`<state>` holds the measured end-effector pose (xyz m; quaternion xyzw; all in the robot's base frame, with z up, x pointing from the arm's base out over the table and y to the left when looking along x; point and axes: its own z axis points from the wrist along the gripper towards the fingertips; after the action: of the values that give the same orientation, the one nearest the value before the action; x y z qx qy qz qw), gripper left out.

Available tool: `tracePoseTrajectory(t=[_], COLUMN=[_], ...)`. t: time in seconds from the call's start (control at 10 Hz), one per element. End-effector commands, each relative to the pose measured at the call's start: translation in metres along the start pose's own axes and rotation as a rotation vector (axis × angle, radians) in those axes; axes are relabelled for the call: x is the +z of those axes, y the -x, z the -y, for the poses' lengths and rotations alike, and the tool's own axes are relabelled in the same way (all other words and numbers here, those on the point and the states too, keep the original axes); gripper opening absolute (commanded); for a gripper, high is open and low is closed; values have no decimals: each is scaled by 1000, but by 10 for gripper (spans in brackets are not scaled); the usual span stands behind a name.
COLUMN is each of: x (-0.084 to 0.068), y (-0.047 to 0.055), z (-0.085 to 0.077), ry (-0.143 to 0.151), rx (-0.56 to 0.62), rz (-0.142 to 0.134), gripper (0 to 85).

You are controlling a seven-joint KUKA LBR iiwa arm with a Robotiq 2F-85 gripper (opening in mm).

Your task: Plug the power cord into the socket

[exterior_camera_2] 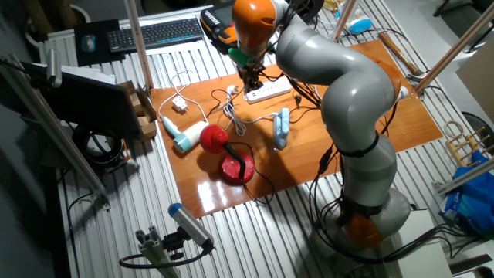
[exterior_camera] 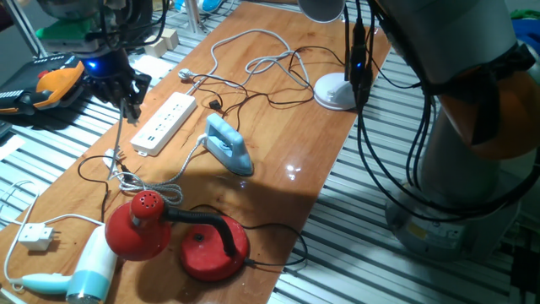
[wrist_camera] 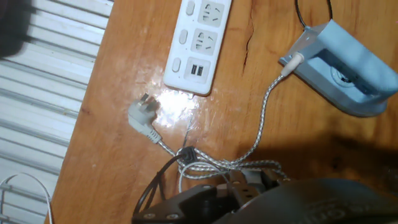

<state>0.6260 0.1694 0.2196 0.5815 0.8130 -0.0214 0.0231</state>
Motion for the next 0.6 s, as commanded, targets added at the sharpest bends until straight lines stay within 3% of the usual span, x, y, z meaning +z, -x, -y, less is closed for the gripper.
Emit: tracePoseTrajectory(t=[0.0, 0.5], x=[5, 39], y=[4, 28], z=[-3, -18], ry=[3, 22], rx=[6, 15], rz=[7, 18], gripper=[0, 0])
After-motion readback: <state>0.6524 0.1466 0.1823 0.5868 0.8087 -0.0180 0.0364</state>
